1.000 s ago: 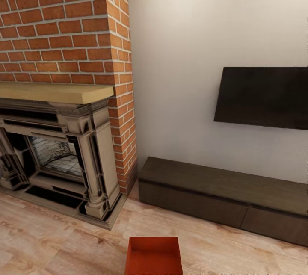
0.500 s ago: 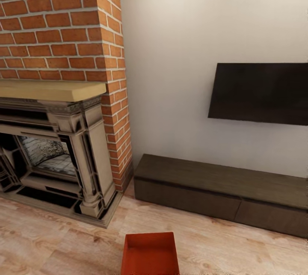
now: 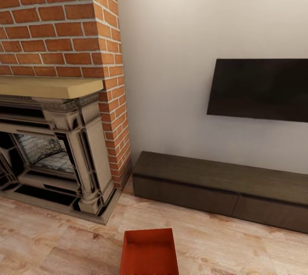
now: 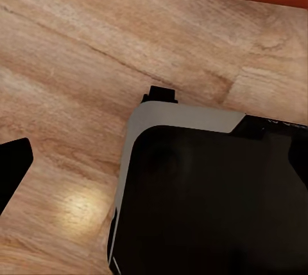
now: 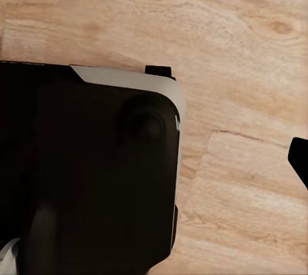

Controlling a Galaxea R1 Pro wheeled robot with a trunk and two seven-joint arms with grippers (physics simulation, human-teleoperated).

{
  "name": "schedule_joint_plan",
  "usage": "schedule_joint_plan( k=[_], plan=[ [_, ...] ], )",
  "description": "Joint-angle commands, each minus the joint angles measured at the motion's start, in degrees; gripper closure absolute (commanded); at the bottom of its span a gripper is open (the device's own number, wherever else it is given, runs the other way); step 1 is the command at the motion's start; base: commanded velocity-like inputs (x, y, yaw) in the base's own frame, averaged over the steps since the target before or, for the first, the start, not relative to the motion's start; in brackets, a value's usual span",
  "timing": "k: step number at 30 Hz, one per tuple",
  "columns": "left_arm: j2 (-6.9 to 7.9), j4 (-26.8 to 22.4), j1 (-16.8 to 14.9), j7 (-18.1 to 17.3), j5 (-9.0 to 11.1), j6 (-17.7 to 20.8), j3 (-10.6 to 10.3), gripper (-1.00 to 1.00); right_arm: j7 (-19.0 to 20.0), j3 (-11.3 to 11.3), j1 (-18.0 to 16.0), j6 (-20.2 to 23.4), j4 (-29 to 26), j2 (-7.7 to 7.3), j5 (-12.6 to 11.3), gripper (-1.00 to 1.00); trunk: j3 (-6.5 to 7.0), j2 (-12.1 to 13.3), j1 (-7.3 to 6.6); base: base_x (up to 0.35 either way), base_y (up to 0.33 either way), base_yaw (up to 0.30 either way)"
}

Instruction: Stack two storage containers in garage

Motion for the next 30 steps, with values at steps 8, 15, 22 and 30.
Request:
schedule_joint_plan(
  k=[8, 15, 22, 30],
  plan=[
    [-0.01, 0.0, 0.0, 0.0, 0.3, -0.1, 0.2, -1.0, 0.1, 0.4, -0.1, -0.3, 0.1, -0.01, -0.2, -1.0, -0.83, -0.1, 0.01, 0.0, 0.0, -0.001],
    [-0.01, 0.0, 0.0, 0.0, 0.3, -0.1, 0.2, -1.0, 0.4, 0.4, -0.1, -0.3, 0.1, -0.01, -0.2, -1.0, -1.48, -0.1, 0.01, 0.0, 0.0, 0.0],
    [-0.01, 0.0, 0.0, 0.0, 0.3, -0.1, 0.2, -1.0, 0.7, 0.5, -0.1, -0.3, 0.1, -0.01, -0.1, -1.0, -2.14, -0.1, 0.01, 0.0, 0.0, 0.0],
    [-0.01, 0.0, 0.0, 0.0, 0.3, -0.1, 0.2, -1.0, 0.9, 0.6, -0.1, -0.3, 0.1, -0.06, -0.1, -1.0, -2.88, -0.1, 0.01, 0.0, 0.0, 0.0]
  ],
)
